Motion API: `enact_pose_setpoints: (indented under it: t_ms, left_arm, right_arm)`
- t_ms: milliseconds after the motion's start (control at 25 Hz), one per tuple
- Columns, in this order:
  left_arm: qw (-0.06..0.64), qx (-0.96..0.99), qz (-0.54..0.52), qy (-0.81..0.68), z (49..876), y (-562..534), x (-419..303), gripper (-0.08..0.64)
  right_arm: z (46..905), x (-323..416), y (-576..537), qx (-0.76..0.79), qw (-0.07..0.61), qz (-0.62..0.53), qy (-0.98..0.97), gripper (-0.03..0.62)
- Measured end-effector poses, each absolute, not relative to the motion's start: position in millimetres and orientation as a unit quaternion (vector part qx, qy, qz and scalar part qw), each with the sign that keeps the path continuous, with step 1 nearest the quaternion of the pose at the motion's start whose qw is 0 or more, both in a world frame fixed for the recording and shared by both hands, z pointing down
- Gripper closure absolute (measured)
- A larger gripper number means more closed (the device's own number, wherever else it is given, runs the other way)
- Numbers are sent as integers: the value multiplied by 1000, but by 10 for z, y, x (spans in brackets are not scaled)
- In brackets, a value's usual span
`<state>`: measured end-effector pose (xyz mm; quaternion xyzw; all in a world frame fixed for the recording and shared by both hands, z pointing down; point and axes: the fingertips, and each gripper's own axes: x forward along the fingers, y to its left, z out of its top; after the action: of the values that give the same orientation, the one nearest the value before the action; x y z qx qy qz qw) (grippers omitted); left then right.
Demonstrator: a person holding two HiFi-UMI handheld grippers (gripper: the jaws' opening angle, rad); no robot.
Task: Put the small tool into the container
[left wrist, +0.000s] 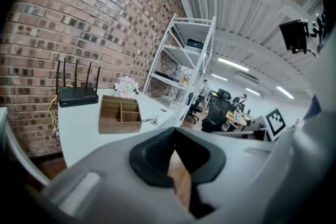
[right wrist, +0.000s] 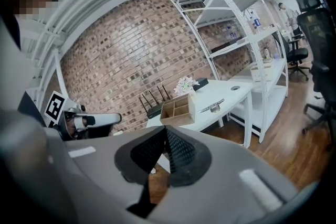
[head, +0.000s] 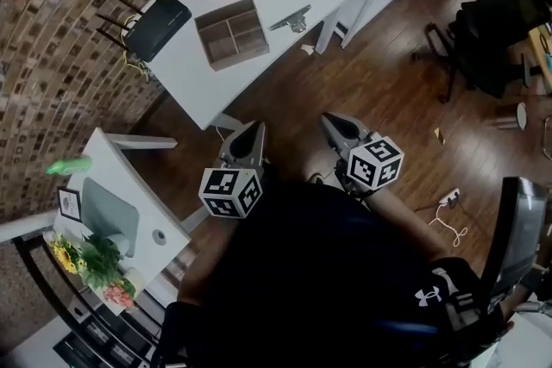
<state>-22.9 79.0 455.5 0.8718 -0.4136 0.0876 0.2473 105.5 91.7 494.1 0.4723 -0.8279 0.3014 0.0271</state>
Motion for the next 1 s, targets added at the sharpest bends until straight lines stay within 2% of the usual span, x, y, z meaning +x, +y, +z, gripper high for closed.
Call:
enact_pose_setpoints:
  t_ms: [520,840,920,1000]
  left_arm:
    - [278,875,74,-389,4612,-341,-937,557]
    - [276,853,80,-436,4587,-707,-864,557]
    - [274,847,82,-448,4568,-760,-802,557]
    - [271,840,84,-462,4545,-823,-771,557]
  right_arm:
    - [4851,537,-299,514,69,289,-805,581]
    - [5321,1162,-1188,529,23,388,-755,574]
    - [5452,1215,-1367,509,4,421,-751,518]
    - [5599,1308,-1518,498,-23,459,-735,502]
